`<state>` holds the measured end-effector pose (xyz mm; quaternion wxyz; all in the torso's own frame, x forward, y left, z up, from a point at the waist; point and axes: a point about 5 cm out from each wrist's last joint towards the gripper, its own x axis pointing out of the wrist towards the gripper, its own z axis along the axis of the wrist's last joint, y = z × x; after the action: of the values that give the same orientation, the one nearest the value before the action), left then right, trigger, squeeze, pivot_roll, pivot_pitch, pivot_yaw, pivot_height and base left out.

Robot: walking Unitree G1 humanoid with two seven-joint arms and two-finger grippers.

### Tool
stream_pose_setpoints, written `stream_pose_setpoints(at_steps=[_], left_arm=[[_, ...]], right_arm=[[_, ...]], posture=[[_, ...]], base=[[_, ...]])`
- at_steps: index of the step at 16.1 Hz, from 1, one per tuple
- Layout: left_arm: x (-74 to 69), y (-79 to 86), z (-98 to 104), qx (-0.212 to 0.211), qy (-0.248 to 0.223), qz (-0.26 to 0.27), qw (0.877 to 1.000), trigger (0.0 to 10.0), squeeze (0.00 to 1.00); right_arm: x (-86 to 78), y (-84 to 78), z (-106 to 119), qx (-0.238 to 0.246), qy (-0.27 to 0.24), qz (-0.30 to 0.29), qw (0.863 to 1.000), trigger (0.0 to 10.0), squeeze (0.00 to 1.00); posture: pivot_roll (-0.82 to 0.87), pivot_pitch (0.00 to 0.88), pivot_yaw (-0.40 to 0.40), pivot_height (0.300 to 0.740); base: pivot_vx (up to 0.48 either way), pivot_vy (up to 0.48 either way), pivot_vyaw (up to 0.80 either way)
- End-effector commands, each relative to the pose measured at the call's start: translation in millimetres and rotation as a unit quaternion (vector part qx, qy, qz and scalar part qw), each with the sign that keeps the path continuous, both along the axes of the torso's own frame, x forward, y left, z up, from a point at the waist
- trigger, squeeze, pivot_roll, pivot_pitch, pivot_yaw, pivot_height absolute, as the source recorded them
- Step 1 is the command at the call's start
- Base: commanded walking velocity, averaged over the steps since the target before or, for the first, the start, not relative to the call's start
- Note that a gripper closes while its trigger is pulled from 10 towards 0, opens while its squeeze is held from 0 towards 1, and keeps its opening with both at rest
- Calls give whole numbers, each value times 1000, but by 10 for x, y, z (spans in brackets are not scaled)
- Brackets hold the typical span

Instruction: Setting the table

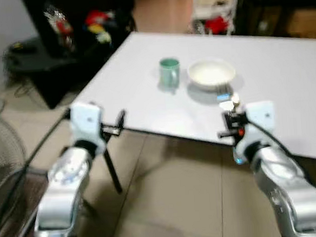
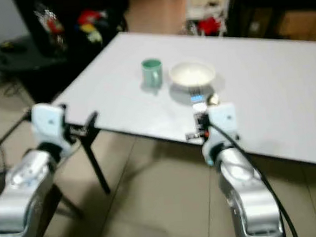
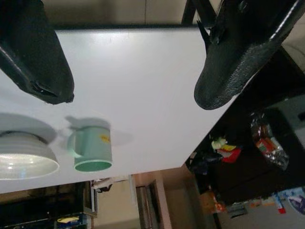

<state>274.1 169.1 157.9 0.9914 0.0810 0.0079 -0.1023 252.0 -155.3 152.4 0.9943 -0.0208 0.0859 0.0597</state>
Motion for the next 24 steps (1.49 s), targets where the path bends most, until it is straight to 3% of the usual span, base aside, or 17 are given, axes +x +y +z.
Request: stream_pose_setpoints(at_steps=[1,24], left_arm=[[1,-89,10,-1,-1,-16,1000,10000,0],[24,-194,8,-9,1,-38,999,10000,0]], right_arm=[[-12,-95,79,-3,-18,-22,1000,10000,0],[-79,-127,71,5,-13,-46,999,10000,0]], posture=[[50,0,66,740],[33,0,79,740]], base=[[352,0,0],[348,0,0]])
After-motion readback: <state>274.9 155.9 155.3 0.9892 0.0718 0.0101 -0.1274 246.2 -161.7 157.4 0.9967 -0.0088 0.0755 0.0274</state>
